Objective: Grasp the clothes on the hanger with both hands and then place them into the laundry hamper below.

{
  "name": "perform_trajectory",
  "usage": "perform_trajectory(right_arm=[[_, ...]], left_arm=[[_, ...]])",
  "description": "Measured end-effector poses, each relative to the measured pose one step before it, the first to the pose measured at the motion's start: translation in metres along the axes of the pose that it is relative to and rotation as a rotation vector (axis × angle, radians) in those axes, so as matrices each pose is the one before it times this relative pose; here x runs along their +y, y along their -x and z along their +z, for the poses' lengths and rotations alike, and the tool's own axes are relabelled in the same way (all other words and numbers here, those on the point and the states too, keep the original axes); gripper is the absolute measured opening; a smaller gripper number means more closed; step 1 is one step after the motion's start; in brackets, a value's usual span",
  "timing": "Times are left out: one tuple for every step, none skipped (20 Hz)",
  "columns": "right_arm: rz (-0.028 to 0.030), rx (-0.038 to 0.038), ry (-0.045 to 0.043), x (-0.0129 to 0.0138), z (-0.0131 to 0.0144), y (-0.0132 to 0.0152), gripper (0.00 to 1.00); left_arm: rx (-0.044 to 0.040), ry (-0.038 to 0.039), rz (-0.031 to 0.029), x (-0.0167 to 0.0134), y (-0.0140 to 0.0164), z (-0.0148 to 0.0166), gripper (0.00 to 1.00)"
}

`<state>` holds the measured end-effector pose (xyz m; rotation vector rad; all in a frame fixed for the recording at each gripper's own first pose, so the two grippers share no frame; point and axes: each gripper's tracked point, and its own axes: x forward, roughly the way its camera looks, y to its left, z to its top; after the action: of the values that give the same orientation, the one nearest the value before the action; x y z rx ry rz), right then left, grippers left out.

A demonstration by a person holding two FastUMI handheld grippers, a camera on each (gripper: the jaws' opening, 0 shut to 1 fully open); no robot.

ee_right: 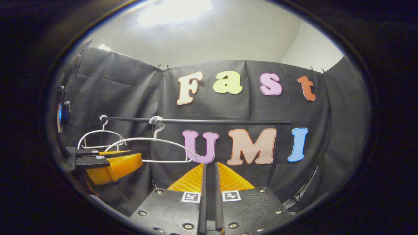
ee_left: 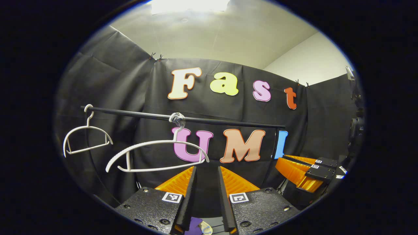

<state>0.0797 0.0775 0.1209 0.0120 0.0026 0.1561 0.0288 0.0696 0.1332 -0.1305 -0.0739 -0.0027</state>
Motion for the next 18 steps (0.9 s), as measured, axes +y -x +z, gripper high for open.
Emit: perform_trajectory(right_arm=[[0.00269,-0.00655,-0.00659,0.00225,0.00007,0.00134,0.15],[0.00021,-0.00208,-0.00446,0.00063,0.00107,-0.00022,0.24],[-0.00067,-0.00354,-0.00366,0.00050,0.00171,0.00117,0.29],[0.00295,-0.00225,-0.00451,-0.00006,0.00308,0.00146,0.34],[0.00254,-0.00446,-0.00494,0.00084,0.00268,0.00284,0.44],[-0.00252,-0.00322,-0.00269,-0.00110,0.00204,0.00115,0.51],[-0.00270,-0.00108,-0.00291,-0.00150,-0.00145,-0.00012,0.64],[-0.00251,-0.00065,-0.00210,-0.00096,0.00085,-0.00036,0.70],[-0.00503,-0.00232,-0.00187,-0.00138,0.00037,0.00070,0.84],[-0.00508,-0.00203,0.00003,-0.00166,0.00042,-0.00039,0.90],[-0.00779,-0.00459,0.00055,-0.00217,0.00098,0.00020,0.98],[-0.00626,-0.00049,0.00030,-0.00270,0.00025,-0.00120,0.98],[-0.00264,-0.00010,-0.00138,-0.00057,-0.00112,-0.00029,0.98],[-0.00333,0.00186,0.00037,-0.00080,-0.00069,-0.00097,0.94],[-0.00228,0.00110,0.00204,-0.00138,-0.00106,-0.00055,0.94],[-0.00096,0.00274,0.00208,-0.00058,-0.00063,-0.00094,0.98],[-0.00162,0.00120,0.00224,0.00000,-0.00029,-0.00031,0.98],[-0.00055,0.00114,0.00161,0.00065,-0.00083,0.00119,0.98]], left_arm=[[-0.00886,-0.00016,-0.00480,-0.00063,0.00138,0.00368,0.49],[-0.00352,-0.00433,0.00362,0.00053,0.00083,0.00159,0.51],[-0.00677,-0.00432,0.00227,0.00139,0.00333,0.00178,0.54],[-0.00268,-0.00024,0.00404,0.00163,-0.00017,0.00075,0.63],[-0.00347,0.00046,-0.00028,0.00051,0.00037,0.00031,0.70],[-0.00054,0.00080,0.00560,0.00161,0.00246,0.00049,0.78],[0.00081,-0.00081,0.00360,0.00169,-0.00307,-0.00148,0.85],[0.00076,-0.00335,0.00460,0.00181,0.00234,-0.00083,0.92],[-0.00130,-0.00479,0.00410,0.00158,-0.00018,-0.00060,0.92],[-0.00205,-0.00685,0.00495,0.00176,-0.00072,-0.00038,0.92],[-0.00143,-0.00434,0.00371,0.00121,-0.00081,-0.00027,0.92],[-0.00076,-0.00225,0.00132,-0.00010,-0.00020,-0.00087,0.92],[0.00126,0.00073,-0.00101,-0.00019,-0.00052,-0.00043,0.92],[0.00013,0.00168,0.00010,0.00005,-0.00117,-0.00030,0.92],[-0.00140,-0.00049,0.00070,0.00016,-0.00075,-0.00070,0.92],[-0.00073,-0.00095,0.00148,0.00085,-0.00124,-0.00019,0.92],[-0.00106,-0.00227,-0.00026,-0.00016,-0.00114,0.00009,0.92],[0.00055,-0.00213,0.00079,-0.00043,-0.00074,-0.00046,0.92]])
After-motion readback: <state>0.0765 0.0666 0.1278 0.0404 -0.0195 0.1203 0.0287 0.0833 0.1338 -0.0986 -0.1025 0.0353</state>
